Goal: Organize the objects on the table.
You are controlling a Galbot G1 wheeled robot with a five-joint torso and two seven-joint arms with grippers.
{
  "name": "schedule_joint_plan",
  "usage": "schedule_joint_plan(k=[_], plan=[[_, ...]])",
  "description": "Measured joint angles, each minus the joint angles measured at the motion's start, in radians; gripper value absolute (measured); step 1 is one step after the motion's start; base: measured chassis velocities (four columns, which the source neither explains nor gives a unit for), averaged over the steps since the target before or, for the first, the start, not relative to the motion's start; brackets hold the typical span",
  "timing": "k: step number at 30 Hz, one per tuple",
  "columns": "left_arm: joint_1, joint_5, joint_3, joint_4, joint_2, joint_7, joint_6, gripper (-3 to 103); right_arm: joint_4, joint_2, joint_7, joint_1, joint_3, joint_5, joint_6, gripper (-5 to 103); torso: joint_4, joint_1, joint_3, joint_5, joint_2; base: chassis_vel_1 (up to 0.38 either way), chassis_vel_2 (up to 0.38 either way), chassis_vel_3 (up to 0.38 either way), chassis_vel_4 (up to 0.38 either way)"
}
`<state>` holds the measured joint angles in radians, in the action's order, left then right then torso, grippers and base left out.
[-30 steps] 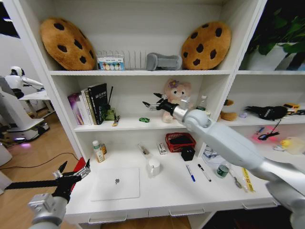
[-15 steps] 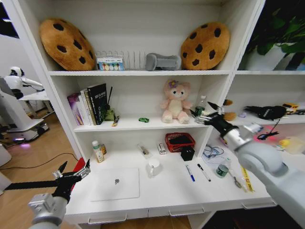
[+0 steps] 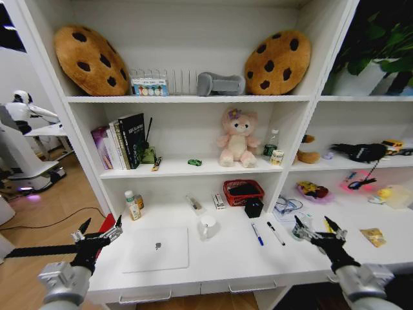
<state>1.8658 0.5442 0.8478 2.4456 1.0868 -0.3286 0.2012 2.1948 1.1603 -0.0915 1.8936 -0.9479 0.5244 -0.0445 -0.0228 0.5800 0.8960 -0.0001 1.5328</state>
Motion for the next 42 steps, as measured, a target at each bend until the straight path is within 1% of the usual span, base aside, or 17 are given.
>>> schedule_joint_plan(k=[4, 5, 12, 25, 28, 30, 31, 32, 34, 35, 36, 37, 38, 39, 40, 41, 42], plan=[[0.000, 0.000, 0.000, 0.000, 0.000, 0.000, 0.000, 100, -0.004, 0.021, -0.010, -0.024, 0.040, -0.011, -0.010, 100, 0.0003, 0.000, 0.000, 0.0001, 0.000, 0.000, 0.000, 0.000, 0.000], [0.000, 0.000, 0.000, 0.000, 0.000, 0.000, 0.000, 100, 0.000, 0.022, -0.025, -0.040, 0.062, -0.013, -0.009, 100, 0.0002, 0.000, 0.000, 0.0000, 0.000, 0.000, 0.000, 0.000, 0.000], [0.000, 0.000, 0.000, 0.000, 0.000, 0.000, 0.000, 100, 0.004, -0.017, -0.062, -0.099, 0.133, -0.017, 0.001, 100, 0.0004, 0.000, 0.000, 0.0000, 0.000, 0.000, 0.000, 0.000, 0.000], [0.000, 0.000, 0.000, 0.000, 0.000, 0.000, 0.000, 100, -0.024, -0.038, -0.067, -0.129, 0.170, -0.015, 0.002, 100, 0.0001, 0.000, 0.000, 0.0006, 0.000, -0.095, -0.089, 0.096, 0.094], [0.000, 0.000, 0.000, 0.000, 0.000, 0.000, 0.000, 100, -0.034, -0.047, -0.069, -0.141, 0.187, -0.014, 0.002, 100, 0.0002, 0.000, 0.000, -0.0002, 0.000, -0.217, -0.231, 0.229, 0.229], [0.000, 0.000, 0.000, 0.000, 0.000, 0.000, 0.000, 100, -0.056, -0.064, -0.069, -0.163, 0.233, -0.016, 0.000, 100, -0.0001, 0.000, 0.000, 0.0000, 0.000, -0.225, -0.245, 0.210, 0.201], [0.000, 0.000, 0.000, 0.000, 0.000, 0.000, 0.000, 100, -0.056, -0.064, -0.069, -0.163, 0.233, -0.016, 0.000, 100, -0.0001, 0.000, 0.000, 0.0000, 0.000, -0.227, -0.250, 0.182, 0.196], [0.000, 0.000, 0.000, 0.000, 0.000, 0.002, 0.000, 100, -0.069, -0.076, -0.071, -0.179, 0.262, -0.018, 0.001, 100, -0.0003, 0.001, 0.000, 0.0013, 0.000, -0.164, -0.185, 0.182, 0.142], [0.000, 0.000, 0.000, 0.000, 0.000, 0.002, 0.000, 100, -0.075, -0.083, -0.072, -0.189, 0.279, -0.018, 0.003, 100, 0.0002, 0.000, 0.000, 0.0017, 0.000, -0.164, -0.185, 0.179, 0.142], [0.000, 0.000, 0.000, 0.000, 0.000, 0.001, 0.000, 100, -0.083, -0.095, -0.075, -0.207, 0.307, -0.017, 0.013, 100, 0.0011, 0.000, 0.000, 0.0012, 0.000, 0.012, -0.134, 0.179, 0.036], [0.000, 0.000, 0.000, 0.000, 0.000, 0.002, 0.000, 100, -0.101, -0.116, -0.084, -0.249, 0.356, -0.010, 0.048, 100, -0.0002, 0.000, 0.000, -0.0006, 0.000, -0.050, -0.108, 0.067, -0.009], [0.000, 0.000, 0.000, 0.000, 0.000, 0.002, 0.000, 100, -0.120, -0.133, -0.091, -0.282, 0.393, 0.001, 0.079, 100, -0.0004, 0.001, 0.000, 0.0000, 0.000, 0.000, 0.000, 0.000, 0.000], [0.000, 0.000, 0.000, 0.000, 0.000, 0.002, 0.000, 100, -0.120, -0.133, -0.091, -0.282, 0.393, 0.001, 0.079, 100, -0.0004, 0.001, 0.000, 0.0000, 0.000, 0.000, 0.000, 0.000, 0.000], [0.000, 0.000, 0.000, 0.000, 0.000, 0.002, 0.000, 100, -0.146, -0.154, -0.097, -0.320, 0.436, 0.016, 0.104, 100, -0.0002, 0.000, 0.000, 0.0007, 0.000, -0.012, -0.009, -0.029, -0.062], [0.000, 0.000, 0.000, 0.000, 0.000, 0.001, 0.000, 100, -0.190, -0.174, -0.108, -0.374, 0.489, 0.040, 0.127, 100, 0.0001, 0.000, 0.000, -0.0006, 0.000, 0.023, 0.071, -0.029, -0.053], [0.000, 0.000, 0.000, 0.000, 0.000, 0.001, 0.000, 100, -0.190, -0.174, -0.108, -0.374, 0.489, 0.040, 0.127, 100, 0.0001, 0.000, 0.000, -0.0006, 0.000, 0.023, 0.071, -0.029, -0.053], [0.000, 0.000, 0.000, 0.000, 0.000, 0.001, 0.000, 100, -0.235, -0.184, -0.112, -0.420, 0.532, 0.060, 0.139, 100, 0.0004, 0.000, 0.000, -0.0010, 0.000, 0.081, 0.070, -0.013, -0.053]])
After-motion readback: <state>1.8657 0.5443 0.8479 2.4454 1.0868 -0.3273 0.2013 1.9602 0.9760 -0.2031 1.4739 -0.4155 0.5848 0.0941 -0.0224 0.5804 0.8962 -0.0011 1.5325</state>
